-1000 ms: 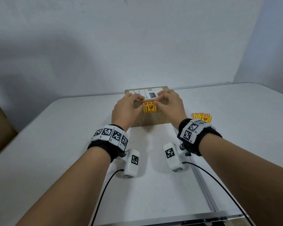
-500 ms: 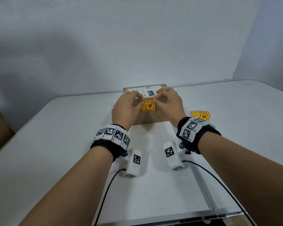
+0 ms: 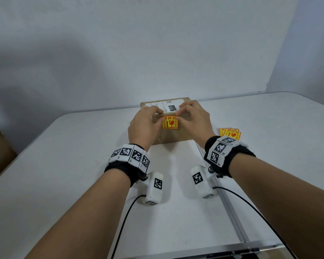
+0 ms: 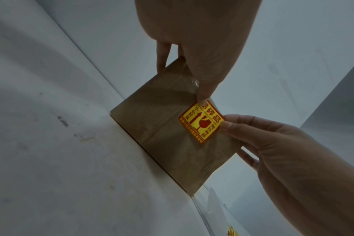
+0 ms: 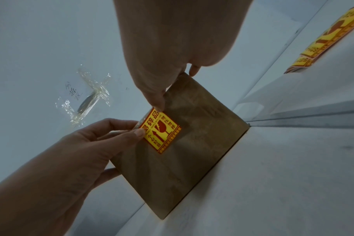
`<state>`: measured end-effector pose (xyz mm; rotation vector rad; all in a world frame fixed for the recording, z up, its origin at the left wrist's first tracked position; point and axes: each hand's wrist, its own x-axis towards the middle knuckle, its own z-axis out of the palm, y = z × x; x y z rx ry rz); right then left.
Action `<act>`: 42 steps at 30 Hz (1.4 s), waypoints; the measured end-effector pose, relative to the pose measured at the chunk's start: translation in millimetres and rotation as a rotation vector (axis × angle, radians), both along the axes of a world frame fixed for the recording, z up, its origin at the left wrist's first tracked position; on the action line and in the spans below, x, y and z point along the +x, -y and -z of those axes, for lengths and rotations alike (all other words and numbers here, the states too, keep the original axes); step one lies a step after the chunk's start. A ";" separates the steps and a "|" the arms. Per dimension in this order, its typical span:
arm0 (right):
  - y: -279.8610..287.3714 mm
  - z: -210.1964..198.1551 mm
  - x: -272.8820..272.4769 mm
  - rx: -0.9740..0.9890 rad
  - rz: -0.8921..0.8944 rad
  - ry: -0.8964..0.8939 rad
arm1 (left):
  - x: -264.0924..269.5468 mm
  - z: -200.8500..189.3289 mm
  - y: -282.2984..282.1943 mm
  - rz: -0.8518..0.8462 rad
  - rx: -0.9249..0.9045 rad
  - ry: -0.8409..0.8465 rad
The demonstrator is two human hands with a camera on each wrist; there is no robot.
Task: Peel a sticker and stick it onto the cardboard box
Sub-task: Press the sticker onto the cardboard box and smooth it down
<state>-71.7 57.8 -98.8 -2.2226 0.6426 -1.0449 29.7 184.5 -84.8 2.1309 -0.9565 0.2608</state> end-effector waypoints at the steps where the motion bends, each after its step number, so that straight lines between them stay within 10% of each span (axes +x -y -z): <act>1: -0.5 -1.4 -2.8 0.000 0.000 -0.003 | -0.6 0.1 -0.1 0.002 0.001 0.000; 16: 12.6 -16.4 16.0 -0.126 -0.033 -0.326 | 1.2 -2.6 -0.9 0.036 0.019 0.011; 42: 22.5 -25.8 -8.3 0.094 -0.178 -0.323 | 9.6 -4.8 19.8 0.045 0.178 0.217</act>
